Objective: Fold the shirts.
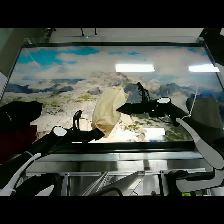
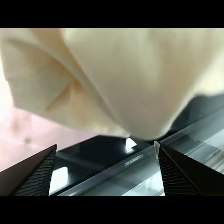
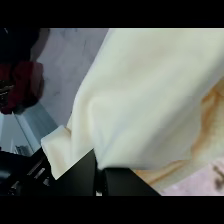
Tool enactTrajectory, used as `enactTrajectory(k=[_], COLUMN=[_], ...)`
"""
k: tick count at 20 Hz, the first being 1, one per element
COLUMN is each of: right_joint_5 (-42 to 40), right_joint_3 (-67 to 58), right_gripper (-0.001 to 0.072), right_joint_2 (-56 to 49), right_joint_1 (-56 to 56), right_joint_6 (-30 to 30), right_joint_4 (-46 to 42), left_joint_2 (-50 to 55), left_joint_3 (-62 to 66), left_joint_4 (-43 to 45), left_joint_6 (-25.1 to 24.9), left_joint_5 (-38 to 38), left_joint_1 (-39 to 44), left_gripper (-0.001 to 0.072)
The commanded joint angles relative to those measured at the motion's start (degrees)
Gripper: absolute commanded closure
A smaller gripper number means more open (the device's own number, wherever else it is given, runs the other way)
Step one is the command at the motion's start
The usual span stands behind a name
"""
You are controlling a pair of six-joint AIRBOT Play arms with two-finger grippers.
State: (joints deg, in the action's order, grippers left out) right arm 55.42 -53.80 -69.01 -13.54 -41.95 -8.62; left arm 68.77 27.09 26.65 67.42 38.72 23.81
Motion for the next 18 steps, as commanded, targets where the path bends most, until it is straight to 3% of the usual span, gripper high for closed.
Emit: enactTrajectory(k=[1, 2, 5, 6, 9, 13, 18], right_joint_5=[0.1, 0.1, 0.1, 0.1, 0.1, 3.4, 8.1], right_joint_3=[-0.1, -0.1, -0.1, -0.1, -0.6, -4.9, -14.9], right_gripper=[0.0687, 0.0688, 0.0687, 0.0687, 0.0688, 0.0688, 0.0688], right_joint_2=[1.5, 1.8, 2.8, 3.4, 6.8, 14.8, 28.0], right_joint_1=[0.0, 0.0, 0.0, 0.0, 2.5, 11.1, 18.4], right_joint_6=[0.0, 0.0, 0.0, 0.0, 0.0, -1.0, -2.7], right_joint_4=[0.3, 0.3, 0.3, 0.3, 0.3, 0.4, 0.3], left_joint_2=[7.5, 9.3, 12.8, 13.2, 11.1, -1.5, -15.5], left_joint_3=[5.0, 6.8, 11.5, 12.6, 14.5, 18.8, 36.0], left_joint_4=[0.3, 0.4, 0.9, 0.9, 0.9, 0.9, 12.2], left_joint_6=[0.1, 0.0, -0.8, -2.2, -3.9, -5.2, 4.1], left_joint_5=[-2.4, -2.4, -0.7, 1.2, 10.4, 22.3, 39.0], left_joint_1=[4.3, 5.1, 5.4, 4.9, 0.3, -9.1, -22.7], left_gripper=[0.0015, 0.0069, 0.0586, 0.0691, 0.0693, 0.0694, 0.0695])
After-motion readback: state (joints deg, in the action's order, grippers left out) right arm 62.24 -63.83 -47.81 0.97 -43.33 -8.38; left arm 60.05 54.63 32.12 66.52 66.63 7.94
